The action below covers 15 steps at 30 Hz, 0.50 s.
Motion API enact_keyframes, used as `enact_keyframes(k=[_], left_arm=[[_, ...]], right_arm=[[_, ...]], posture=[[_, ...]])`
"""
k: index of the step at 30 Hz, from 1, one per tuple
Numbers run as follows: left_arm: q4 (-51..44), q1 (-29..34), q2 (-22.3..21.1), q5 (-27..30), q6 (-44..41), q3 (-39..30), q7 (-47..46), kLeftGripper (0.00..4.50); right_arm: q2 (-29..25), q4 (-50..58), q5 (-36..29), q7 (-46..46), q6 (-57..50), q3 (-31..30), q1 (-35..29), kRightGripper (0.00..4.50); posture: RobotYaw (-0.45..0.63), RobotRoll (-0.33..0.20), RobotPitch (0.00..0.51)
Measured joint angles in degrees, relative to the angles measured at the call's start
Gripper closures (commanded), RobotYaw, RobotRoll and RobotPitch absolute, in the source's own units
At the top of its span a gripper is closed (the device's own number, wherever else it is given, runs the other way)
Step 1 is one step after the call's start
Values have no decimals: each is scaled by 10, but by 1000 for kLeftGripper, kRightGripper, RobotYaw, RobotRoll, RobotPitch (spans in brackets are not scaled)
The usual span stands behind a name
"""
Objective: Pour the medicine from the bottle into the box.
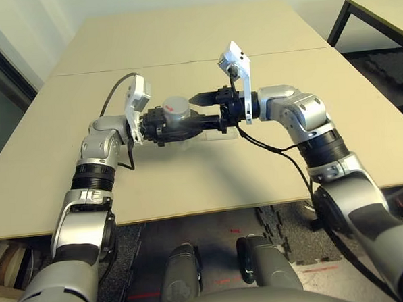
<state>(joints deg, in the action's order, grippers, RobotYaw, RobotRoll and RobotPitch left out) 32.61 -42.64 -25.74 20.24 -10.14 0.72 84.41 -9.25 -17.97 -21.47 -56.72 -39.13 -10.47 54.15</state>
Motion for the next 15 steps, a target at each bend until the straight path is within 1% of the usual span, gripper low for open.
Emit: enact_keyframes(k=[11,13,14,15], left_arm=[[2,-6,7,0,12,1,0,1832],[2,-6,8,0,13,1,0,1832],[3,-6,8,0,13,1,-1,1832],[3,-6,8,0,14,1,-1,1832]], right_arm=[[13,0,-22,6,-14,17,11,0],[15,0,-25,7,-18,21,11,370],[16,0,-25,7,-19,22,11,614],[18,0,-26,8,-19,22,11,960]], posture=[[-112,0,48],[-111,0,47],[-111,0,48],[-111,0,47]])
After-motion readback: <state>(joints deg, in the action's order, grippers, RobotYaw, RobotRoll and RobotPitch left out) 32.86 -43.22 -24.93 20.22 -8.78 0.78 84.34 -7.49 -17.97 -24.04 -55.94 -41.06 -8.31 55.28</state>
